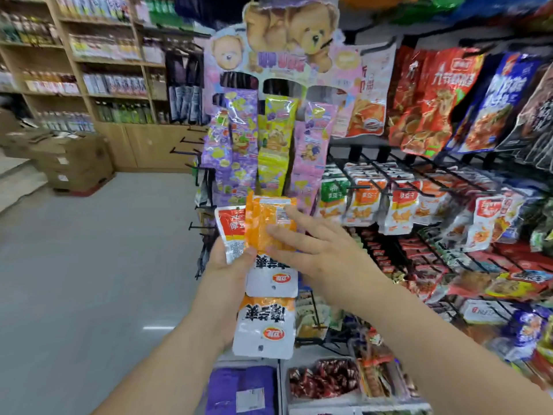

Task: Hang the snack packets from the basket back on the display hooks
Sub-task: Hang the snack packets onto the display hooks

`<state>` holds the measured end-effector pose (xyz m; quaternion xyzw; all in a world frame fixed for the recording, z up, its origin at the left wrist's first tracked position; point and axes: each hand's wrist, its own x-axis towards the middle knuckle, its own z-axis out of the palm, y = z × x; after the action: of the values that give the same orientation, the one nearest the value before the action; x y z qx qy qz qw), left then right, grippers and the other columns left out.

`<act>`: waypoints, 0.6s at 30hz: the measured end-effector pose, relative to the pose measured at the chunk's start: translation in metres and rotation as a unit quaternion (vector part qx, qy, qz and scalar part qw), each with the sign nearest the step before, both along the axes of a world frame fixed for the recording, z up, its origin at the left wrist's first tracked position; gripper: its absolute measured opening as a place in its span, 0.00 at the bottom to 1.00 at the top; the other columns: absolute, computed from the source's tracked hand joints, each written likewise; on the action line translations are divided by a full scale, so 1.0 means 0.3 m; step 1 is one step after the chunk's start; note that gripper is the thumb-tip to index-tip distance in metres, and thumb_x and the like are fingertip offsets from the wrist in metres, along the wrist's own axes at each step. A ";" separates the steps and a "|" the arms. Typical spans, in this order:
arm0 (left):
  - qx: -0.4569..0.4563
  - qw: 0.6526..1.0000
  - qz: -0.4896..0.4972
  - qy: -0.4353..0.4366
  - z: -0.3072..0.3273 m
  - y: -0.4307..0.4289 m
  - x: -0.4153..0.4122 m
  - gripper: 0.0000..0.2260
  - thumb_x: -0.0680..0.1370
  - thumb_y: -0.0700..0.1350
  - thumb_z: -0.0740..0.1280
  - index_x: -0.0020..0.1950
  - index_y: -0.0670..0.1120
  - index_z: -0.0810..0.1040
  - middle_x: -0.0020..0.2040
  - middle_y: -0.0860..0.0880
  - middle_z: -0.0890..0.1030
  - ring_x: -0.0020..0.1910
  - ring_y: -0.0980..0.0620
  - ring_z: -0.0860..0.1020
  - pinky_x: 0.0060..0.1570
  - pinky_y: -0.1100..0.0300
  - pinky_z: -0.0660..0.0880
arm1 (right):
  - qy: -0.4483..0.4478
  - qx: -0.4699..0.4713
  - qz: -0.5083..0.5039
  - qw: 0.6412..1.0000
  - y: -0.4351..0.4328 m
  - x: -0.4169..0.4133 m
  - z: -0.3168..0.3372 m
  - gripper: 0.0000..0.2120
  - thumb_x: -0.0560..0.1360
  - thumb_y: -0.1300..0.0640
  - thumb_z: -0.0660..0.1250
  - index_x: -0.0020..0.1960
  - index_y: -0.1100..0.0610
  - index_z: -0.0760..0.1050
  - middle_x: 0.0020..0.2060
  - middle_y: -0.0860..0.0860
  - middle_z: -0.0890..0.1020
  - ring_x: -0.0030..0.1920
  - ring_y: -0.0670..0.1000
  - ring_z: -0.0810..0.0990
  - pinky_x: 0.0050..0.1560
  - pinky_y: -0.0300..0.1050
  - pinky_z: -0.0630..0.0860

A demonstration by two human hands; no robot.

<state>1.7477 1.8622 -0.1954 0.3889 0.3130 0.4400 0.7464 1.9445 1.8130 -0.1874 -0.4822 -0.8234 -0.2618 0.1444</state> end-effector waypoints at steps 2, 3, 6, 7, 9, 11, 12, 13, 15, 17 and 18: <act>-0.016 1.000 0.000 -0.001 -0.007 0.020 -0.038 0.12 0.84 0.39 0.65 0.65 0.51 0.78 0.56 0.42 0.86 0.47 0.42 0.86 0.40 0.47 0.83 | -0.041 0.012 0.003 0.999 0.017 -0.032 0.015 0.27 0.70 0.59 0.80 0.68 0.50 0.80 0.71 0.48 0.78 0.77 0.56 0.67 0.71 0.54 0.66; -0.023 1.000 0.000 -0.002 -0.011 0.026 -0.056 0.12 0.84 0.39 0.65 0.65 0.51 0.78 0.55 0.42 0.87 0.46 0.43 0.86 0.38 0.48 0.83 | -0.045 0.017 0.004 0.999 0.022 -0.048 0.021 0.25 0.71 0.59 0.80 0.66 0.50 0.81 0.69 0.47 0.80 0.75 0.55 0.69 0.71 0.52 0.65; -0.038 0.999 0.001 0.001 -0.025 0.038 -0.098 0.10 0.84 0.42 0.66 0.64 0.52 0.78 0.53 0.43 0.87 0.45 0.44 0.86 0.37 0.49 0.83 | -0.058 0.025 0.015 0.998 0.025 -0.083 0.023 0.17 0.74 0.57 0.78 0.62 0.51 0.84 0.65 0.45 0.83 0.69 0.53 0.78 0.69 0.49 0.66; -0.038 0.999 0.007 0.002 -0.028 0.042 -0.109 0.09 0.84 0.42 0.66 0.63 0.53 0.78 0.53 0.44 0.87 0.44 0.44 0.86 0.36 0.50 0.82 | -0.061 0.022 0.019 0.998 0.023 -0.088 0.025 0.15 0.75 0.57 0.78 0.60 0.51 0.85 0.64 0.45 0.83 0.67 0.53 0.79 0.68 0.49 0.67; -0.037 0.999 0.028 -0.001 -0.031 0.053 -0.128 0.08 0.84 0.42 0.66 0.60 0.53 0.79 0.51 0.44 0.87 0.42 0.46 0.86 0.36 0.51 0.82 | -0.057 0.026 0.026 0.998 0.015 -0.098 0.026 0.13 0.75 0.57 0.78 0.59 0.51 0.86 0.62 0.45 0.84 0.65 0.52 0.80 0.67 0.47 0.67; -0.023 0.999 0.043 -0.003 -0.025 0.066 -0.142 0.09 0.84 0.40 0.66 0.58 0.54 0.79 0.53 0.43 0.87 0.45 0.44 0.85 0.43 0.47 0.82 | -0.032 0.039 0.029 0.998 0.008 -0.112 0.026 0.09 0.79 0.58 0.72 0.58 0.52 0.86 0.62 0.46 0.84 0.65 0.52 0.80 0.67 0.47 0.70; -0.013 0.999 0.046 -0.002 -0.017 0.070 -0.149 0.09 0.84 0.40 0.66 0.58 0.54 0.78 0.54 0.43 0.86 0.47 0.43 0.85 0.46 0.44 0.83 | -0.010 0.044 0.029 0.999 0.007 -0.122 0.027 0.10 0.82 0.58 0.67 0.58 0.53 0.86 0.62 0.46 0.84 0.65 0.52 0.80 0.66 0.48 0.73; -0.001 0.999 0.048 0.002 -0.006 0.073 -0.156 0.10 0.84 0.40 0.66 0.59 0.54 0.78 0.54 0.44 0.87 0.49 0.41 0.85 0.49 0.41 0.83 | 0.017 0.047 0.028 0.998 0.010 -0.132 0.030 0.12 0.83 0.57 0.63 0.57 0.54 0.86 0.62 0.47 0.84 0.65 0.52 0.81 0.64 0.51 0.77; 0.031 0.998 0.048 0.016 0.016 0.080 -0.168 0.11 0.84 0.41 0.66 0.63 0.54 0.77 0.55 0.45 0.87 0.53 0.39 0.86 0.52 0.37 0.83 | 0.076 0.060 0.023 0.995 0.022 -0.152 0.048 0.10 0.80 0.60 0.66 0.57 0.57 0.85 0.61 0.50 0.85 0.63 0.53 0.83 0.60 0.54 0.80; 0.052 0.998 0.043 0.017 0.044 0.088 -0.174 0.12 0.84 0.40 0.66 0.65 0.53 0.76 0.56 0.45 0.87 0.54 0.38 0.86 0.49 0.38 0.83 | 0.149 0.086 0.006 0.985 0.033 -0.181 0.084 0.10 0.77 0.63 0.69 0.56 0.59 0.85 0.60 0.52 0.85 0.62 0.53 0.83 0.61 0.54 0.79; 0.058 0.997 0.038 0.018 0.058 0.093 -0.176 0.12 0.84 0.40 0.66 0.66 0.52 0.76 0.56 0.44 0.87 0.54 0.38 0.86 0.47 0.39 0.84 | 0.198 0.097 -0.002 0.975 0.032 -0.202 0.110 0.11 0.77 0.63 0.68 0.56 0.60 0.84 0.59 0.53 0.86 0.61 0.52 0.82 0.62 0.50 0.77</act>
<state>1.6950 1.8900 -0.1779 0.4276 0.3144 0.4784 0.6996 1.8839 1.8225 -0.1544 -0.5101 -0.7481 -0.2400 0.3501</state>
